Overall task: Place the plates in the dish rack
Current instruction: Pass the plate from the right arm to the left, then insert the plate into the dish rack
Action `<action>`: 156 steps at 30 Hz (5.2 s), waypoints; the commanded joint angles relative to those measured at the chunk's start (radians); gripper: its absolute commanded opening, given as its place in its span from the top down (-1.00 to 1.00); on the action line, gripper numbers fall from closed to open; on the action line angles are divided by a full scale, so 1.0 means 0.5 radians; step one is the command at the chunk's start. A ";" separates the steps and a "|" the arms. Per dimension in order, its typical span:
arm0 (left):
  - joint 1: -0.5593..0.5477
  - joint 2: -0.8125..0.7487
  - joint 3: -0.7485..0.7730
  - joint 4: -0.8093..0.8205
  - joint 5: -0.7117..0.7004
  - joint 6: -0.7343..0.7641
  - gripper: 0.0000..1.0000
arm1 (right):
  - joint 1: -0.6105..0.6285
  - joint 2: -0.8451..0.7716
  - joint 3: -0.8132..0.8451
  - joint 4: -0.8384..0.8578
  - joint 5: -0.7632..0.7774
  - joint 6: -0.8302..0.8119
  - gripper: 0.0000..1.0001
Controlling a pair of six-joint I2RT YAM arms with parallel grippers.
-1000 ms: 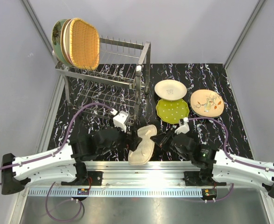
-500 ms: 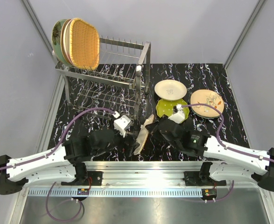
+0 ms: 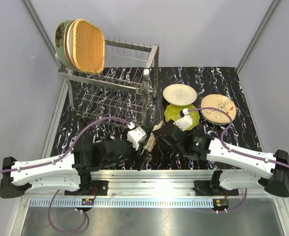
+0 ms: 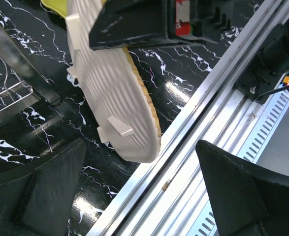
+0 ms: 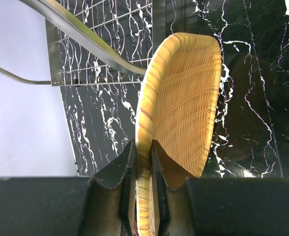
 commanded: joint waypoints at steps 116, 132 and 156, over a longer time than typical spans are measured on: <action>1.406 0.885 2.365 0.339 -0.424 0.982 1.00 | 0.009 -0.886 0.010 -0.115 0.818 -1.362 -0.53; 1.906 0.796 1.914 0.536 -0.145 0.785 1.00 | -0.211 -0.591 0.016 -0.050 0.438 -1.393 -0.61; 1.986 0.628 1.469 0.852 -0.268 0.651 1.00 | -0.503 -0.413 0.001 0.020 0.051 -1.408 -0.63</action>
